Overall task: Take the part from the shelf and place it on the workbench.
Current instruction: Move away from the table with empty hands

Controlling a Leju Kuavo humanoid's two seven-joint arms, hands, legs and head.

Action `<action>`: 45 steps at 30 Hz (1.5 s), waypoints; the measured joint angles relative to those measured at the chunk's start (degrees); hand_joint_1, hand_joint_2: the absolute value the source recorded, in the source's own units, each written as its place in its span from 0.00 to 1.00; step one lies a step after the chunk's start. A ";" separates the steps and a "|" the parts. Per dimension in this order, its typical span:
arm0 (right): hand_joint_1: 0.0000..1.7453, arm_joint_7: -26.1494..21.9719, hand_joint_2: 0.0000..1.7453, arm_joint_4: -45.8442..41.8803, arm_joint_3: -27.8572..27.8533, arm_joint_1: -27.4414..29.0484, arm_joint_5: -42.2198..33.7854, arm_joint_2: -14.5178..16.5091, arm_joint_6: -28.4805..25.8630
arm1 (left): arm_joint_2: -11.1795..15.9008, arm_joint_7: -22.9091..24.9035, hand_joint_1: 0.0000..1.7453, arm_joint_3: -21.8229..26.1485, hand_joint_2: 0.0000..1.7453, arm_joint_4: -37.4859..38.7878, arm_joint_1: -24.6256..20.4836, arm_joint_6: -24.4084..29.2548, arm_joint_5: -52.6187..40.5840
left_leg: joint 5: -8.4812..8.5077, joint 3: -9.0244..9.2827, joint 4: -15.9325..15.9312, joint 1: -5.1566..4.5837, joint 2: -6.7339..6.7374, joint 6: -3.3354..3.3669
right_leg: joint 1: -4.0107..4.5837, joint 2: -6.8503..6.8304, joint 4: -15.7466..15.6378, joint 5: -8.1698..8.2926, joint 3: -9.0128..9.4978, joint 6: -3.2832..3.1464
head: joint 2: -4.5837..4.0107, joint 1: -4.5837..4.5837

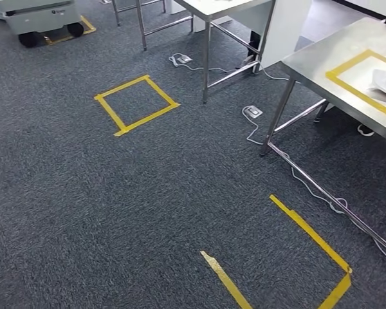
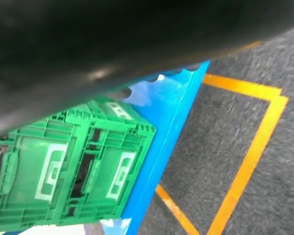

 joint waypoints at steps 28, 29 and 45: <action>0.00 -13.12 0.00 4.95 13.06 1.04 40.78 -8.77 5.39 | 0.27 -11.92 0.00 10.84 0.00 4.50 -6.21 -0.52 -21.78 | -0.22 0.07 0.04 -0.80 1.44 -0.53 | 0.64 -2.78 -3.87 2.94 1.13 -0.91 | 0.00 -0.17; 0.00 -13.22 0.00 5.01 14.23 1.18 41.05 -9.65 5.26 | 0.27 -12.63 0.00 11.80 0.00 5.00 -6.55 -0.28 -22.93 | -0.07 0.09 -0.12 -0.70 0.97 -0.18 | 0.51 -1.72 -3.28 2.36 1.03 -0.59 | 0.00 -0.13; 0.00 -12.19 0.00 7.57 26.48 2.54 40.80 -17.72 3.74 | 0.71 -15.74 0.00 19.23 0.00 10.13 -10.06 0.89 -25.48 | -1.37 -1.20 2.03 -0.20 -5.74 -1.94 | -0.04 5.86 -3.18 4.85 -1.38 -2.29 | 0.00 -0.01</action>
